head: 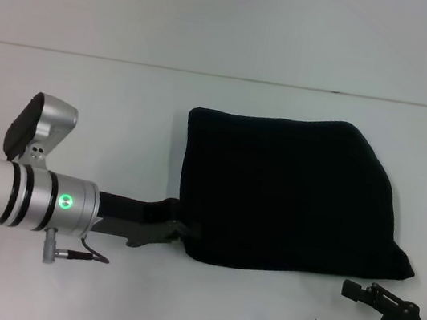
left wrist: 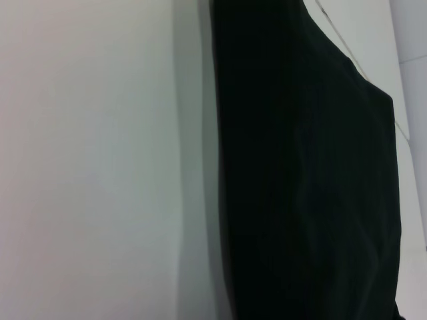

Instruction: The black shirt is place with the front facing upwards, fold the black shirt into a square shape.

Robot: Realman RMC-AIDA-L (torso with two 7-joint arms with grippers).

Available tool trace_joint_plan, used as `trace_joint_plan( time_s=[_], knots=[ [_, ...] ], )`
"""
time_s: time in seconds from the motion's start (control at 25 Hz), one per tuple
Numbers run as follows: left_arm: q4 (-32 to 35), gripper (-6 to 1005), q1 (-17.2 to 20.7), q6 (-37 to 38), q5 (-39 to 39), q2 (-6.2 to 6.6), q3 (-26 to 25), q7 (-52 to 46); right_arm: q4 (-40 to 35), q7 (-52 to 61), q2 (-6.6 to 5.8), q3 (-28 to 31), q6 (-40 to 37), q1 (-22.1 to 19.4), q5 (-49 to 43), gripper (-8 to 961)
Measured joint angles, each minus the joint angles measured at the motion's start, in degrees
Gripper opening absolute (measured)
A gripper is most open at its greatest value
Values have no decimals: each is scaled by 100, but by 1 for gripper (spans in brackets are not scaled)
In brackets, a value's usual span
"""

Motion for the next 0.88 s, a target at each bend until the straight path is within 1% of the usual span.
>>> trace_joint_plan(
  time_s=[0.2, 0.36, 0.56, 0.76, 0.88],
  knots=[
    [105, 55, 126, 29, -25, 70, -43, 0, 0, -1, 0, 13, 19, 27, 1, 946],
    [362, 37, 340, 166, -41, 103, -168, 3, 0, -16, 11, 131, 42, 62, 8, 946],
    [766, 48, 747, 454, -8, 149, -573, 68, 0, -27, 9, 249, 55, 109, 9, 946],
    [953, 67, 1115, 757, 0, 150, -936, 268, 0, -28, 8, 296, 67, 141, 9, 946],
    [967, 79, 1244, 940, 1, 122, -990, 352, 0, -6, 7, 304, 112, 161, 9, 946]
  ],
)
